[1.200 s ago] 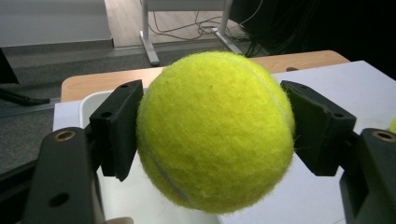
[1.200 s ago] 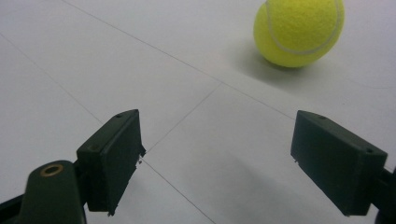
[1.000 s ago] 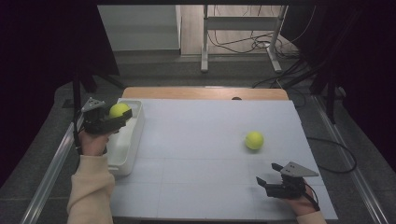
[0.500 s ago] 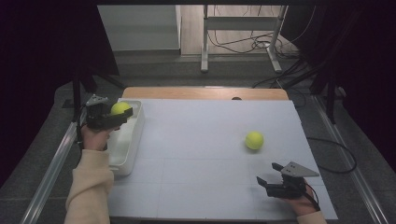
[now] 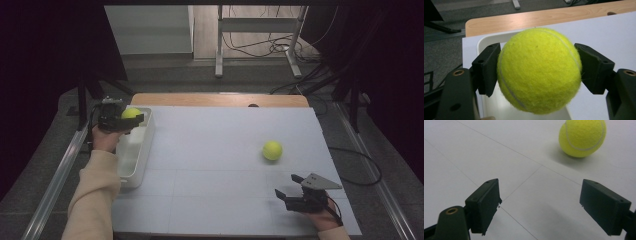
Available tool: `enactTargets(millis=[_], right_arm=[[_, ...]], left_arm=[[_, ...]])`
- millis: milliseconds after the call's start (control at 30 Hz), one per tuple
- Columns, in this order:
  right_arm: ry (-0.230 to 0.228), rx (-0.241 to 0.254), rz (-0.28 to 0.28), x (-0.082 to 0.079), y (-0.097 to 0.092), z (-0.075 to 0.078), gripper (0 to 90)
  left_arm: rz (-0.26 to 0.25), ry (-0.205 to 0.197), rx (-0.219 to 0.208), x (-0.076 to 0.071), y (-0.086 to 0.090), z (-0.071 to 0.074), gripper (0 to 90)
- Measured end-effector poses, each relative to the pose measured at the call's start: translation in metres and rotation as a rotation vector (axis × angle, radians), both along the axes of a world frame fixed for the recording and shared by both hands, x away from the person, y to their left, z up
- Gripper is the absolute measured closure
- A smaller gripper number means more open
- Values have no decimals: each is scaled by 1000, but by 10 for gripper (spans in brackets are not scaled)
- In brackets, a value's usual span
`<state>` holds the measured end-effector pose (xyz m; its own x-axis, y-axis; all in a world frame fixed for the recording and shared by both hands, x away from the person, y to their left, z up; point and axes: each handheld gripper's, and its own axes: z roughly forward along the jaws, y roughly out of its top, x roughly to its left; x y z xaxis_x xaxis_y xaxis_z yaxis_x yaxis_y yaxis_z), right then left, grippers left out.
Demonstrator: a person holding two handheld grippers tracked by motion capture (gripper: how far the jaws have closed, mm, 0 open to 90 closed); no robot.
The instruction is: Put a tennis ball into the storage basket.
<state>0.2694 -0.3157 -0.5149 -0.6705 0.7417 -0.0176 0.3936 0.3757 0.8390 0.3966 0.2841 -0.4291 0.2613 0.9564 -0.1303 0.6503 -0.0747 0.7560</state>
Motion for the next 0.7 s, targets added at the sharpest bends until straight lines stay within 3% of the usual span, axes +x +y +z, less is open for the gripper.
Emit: enactTargets(millis=[167, 700], right_arm=[[0, 0, 0, -1, 0, 0, 171], [1, 0, -1, -1, 0, 0, 172]], left_arm=[[0, 27, 28, 5, -3, -3, 262], [18, 96, 59, 21, -4, -18, 260]])
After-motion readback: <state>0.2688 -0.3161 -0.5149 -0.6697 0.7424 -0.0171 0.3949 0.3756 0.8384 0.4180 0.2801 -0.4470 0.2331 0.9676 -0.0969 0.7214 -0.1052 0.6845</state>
